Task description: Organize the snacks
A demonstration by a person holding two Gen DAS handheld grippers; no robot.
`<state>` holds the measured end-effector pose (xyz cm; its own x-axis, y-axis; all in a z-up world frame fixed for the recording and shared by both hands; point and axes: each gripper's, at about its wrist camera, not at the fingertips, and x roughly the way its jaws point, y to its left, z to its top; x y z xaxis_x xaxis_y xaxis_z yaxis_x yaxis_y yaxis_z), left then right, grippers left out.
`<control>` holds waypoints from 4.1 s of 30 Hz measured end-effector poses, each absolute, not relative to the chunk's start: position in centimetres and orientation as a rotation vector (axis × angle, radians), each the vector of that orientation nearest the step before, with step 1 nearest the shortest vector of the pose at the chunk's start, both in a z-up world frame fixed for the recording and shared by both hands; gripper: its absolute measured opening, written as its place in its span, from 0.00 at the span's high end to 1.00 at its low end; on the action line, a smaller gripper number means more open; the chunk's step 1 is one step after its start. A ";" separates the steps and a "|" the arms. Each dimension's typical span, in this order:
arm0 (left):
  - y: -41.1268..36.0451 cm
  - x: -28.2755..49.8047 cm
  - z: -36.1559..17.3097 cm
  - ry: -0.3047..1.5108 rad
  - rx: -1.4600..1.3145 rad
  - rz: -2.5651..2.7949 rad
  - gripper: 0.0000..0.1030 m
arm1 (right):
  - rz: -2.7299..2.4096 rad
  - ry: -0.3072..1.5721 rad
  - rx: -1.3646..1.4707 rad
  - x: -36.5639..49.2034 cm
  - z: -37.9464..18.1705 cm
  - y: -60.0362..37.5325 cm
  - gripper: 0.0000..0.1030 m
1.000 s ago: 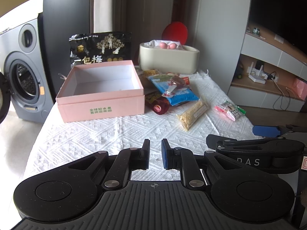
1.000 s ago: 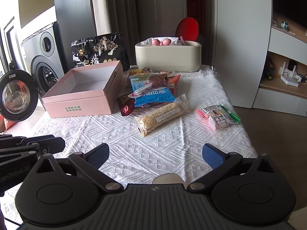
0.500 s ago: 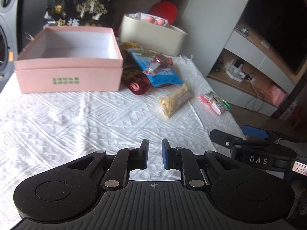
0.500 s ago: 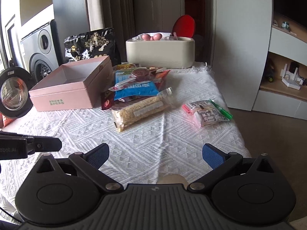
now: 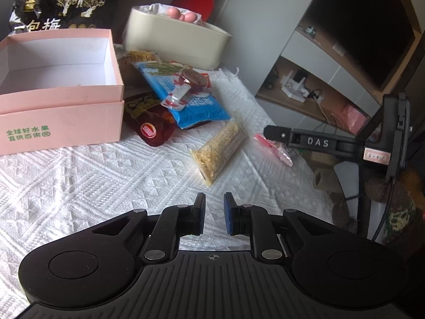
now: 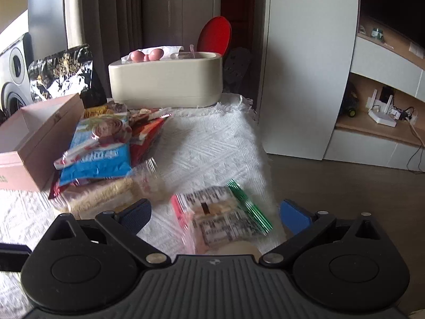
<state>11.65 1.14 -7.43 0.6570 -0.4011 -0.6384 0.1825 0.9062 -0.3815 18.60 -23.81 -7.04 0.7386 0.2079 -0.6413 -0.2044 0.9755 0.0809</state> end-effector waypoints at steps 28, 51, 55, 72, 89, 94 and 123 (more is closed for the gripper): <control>3.2 11.3 -6.5 0.722 -0.247 -0.351 0.83 | 0.511 0.825 0.038 20.1 -6.9 -21.7 0.46; -3.0 20.9 -6.2 0.710 -0.011 -0.442 0.83 | 0.385 0.771 0.143 18.1 -9.4 -28.2 0.13; -3.0 21.9 -7.3 0.755 -0.049 -0.537 0.78 | 0.416 0.770 0.128 16.0 -9.3 -27.6 0.13; -6.0 20.3 -8.7 0.806 0.117 -0.436 0.57 | 0.358 0.755 -0.021 11.8 -9.3 -24.3 0.09; 4.0 10.9 -8.4 0.749 -0.064 -0.167 0.66 | 0.244 0.687 -0.107 10.6 -8.3 -23.1 0.04; 6.0 10.2 -8.7 0.749 -0.184 -0.156 0.66 | 0.342 0.663 -0.008 9.4 -6.3 -22.5 0.03; 6.1 9.1 -9.1 0.739 -0.228 -0.177 0.66 | 0.296 0.704 -0.104 18.1 -6.7 -18.5 0.22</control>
<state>9.08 6.09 -9.13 0.7262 -0.2387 -0.6447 0.0786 0.9605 -0.2671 18.06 -18.48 -6.66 0.7223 0.2331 -0.6511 -0.3029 0.9530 0.0052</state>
